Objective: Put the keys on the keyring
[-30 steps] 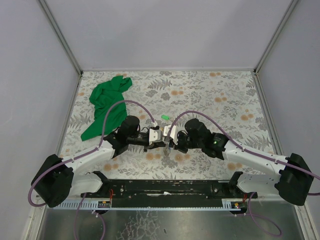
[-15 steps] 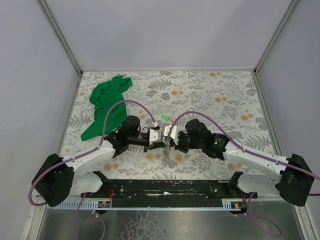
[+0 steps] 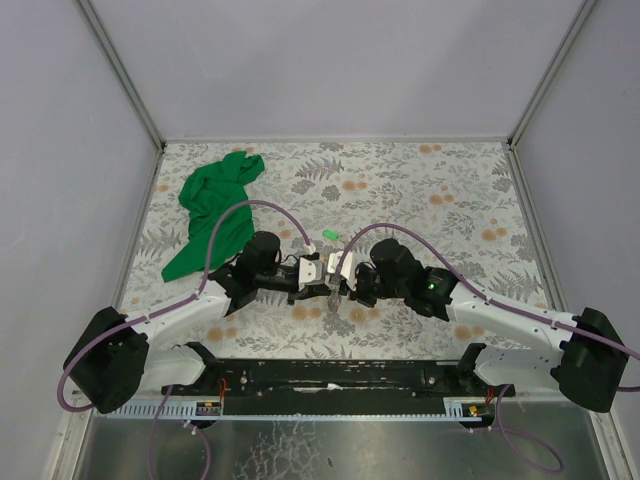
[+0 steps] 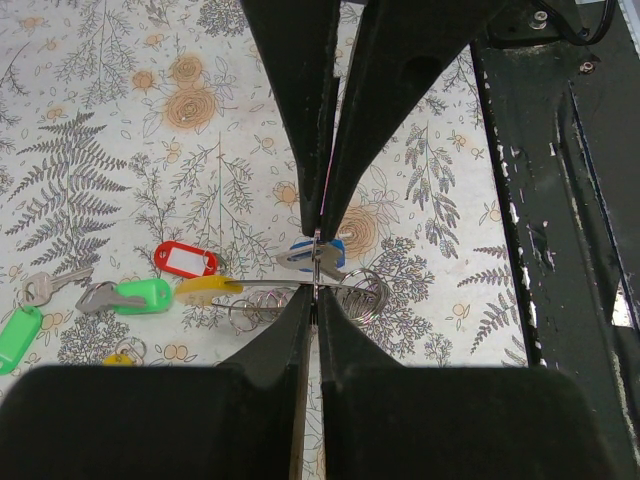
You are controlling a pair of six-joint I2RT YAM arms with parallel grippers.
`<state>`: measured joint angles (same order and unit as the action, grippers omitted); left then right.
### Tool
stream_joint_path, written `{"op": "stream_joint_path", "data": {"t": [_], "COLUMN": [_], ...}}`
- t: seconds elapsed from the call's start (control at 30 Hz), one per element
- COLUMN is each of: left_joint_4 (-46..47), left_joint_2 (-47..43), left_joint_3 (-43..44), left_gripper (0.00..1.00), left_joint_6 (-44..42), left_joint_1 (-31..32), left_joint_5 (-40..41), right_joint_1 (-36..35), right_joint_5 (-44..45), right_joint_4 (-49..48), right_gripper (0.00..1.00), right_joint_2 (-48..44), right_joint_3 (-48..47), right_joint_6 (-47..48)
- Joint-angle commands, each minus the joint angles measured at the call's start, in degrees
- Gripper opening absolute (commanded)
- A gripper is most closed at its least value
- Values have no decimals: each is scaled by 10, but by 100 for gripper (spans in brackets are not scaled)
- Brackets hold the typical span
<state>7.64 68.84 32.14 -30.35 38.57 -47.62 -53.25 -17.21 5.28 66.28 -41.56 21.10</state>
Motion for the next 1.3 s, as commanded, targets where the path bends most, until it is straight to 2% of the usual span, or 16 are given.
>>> {"op": "stream_joint_path", "data": {"t": [0.0,1.27], "left_joint_4": [4,5], "left_joint_2": [0,3], "left_joint_3": [19,20], "left_gripper": [0,0], "left_joint_6": [-8,-8], "left_joint_1": [-1,0], "left_joint_5": [-11,-16], "right_joint_1": [-7,-8], "right_joint_5": [-14,-14], "right_joint_4": [-13,-17], "right_gripper": [0,0], "right_joint_2": [-7,-10], "right_joint_3": [-5,-4], "right_joint_6": [8,2]}}
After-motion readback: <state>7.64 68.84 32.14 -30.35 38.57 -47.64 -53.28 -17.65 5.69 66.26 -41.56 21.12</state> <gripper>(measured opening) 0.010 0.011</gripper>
